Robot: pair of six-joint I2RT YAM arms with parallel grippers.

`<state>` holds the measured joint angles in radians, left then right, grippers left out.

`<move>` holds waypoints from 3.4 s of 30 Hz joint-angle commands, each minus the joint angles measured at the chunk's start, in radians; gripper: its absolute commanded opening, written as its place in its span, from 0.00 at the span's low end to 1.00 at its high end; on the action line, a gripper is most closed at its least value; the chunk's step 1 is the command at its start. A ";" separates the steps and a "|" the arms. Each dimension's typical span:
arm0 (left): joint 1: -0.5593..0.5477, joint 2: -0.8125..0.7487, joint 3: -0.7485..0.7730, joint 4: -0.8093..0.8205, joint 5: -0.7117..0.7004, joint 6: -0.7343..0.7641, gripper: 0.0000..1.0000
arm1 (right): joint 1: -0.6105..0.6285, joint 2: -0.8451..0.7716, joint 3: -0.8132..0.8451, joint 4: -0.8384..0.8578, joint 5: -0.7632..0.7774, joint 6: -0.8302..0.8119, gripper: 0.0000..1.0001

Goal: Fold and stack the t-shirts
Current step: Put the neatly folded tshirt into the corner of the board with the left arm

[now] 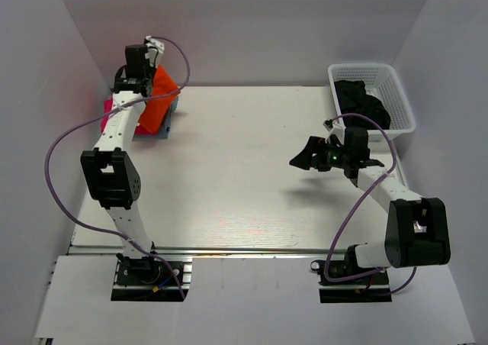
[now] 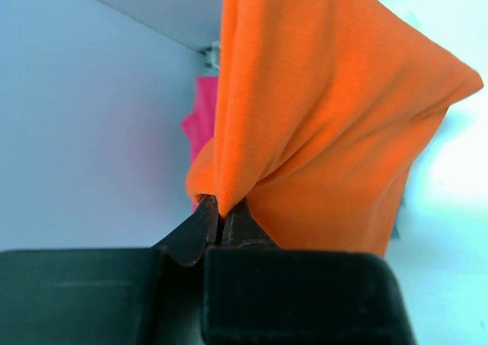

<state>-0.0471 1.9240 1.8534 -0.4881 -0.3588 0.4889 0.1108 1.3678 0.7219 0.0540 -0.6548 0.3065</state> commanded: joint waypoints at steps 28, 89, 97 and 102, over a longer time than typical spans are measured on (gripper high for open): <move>0.147 0.006 0.257 -0.110 0.339 -0.205 0.00 | -0.002 0.093 0.083 0.050 -0.095 0.013 0.90; 0.265 0.323 0.317 -0.110 -0.014 -0.335 0.57 | 0.000 0.224 0.171 0.058 -0.118 0.051 0.90; 0.265 0.299 0.383 -0.162 -0.031 -0.417 1.00 | -0.002 0.211 0.162 0.053 -0.123 0.036 0.90; 0.254 0.181 0.221 -0.058 0.116 -0.428 1.00 | 0.001 0.189 0.146 0.055 -0.124 0.026 0.90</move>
<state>0.2138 2.2444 2.1300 -0.5976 -0.3225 0.0853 0.1116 1.5902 0.8555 0.0998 -0.7624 0.3542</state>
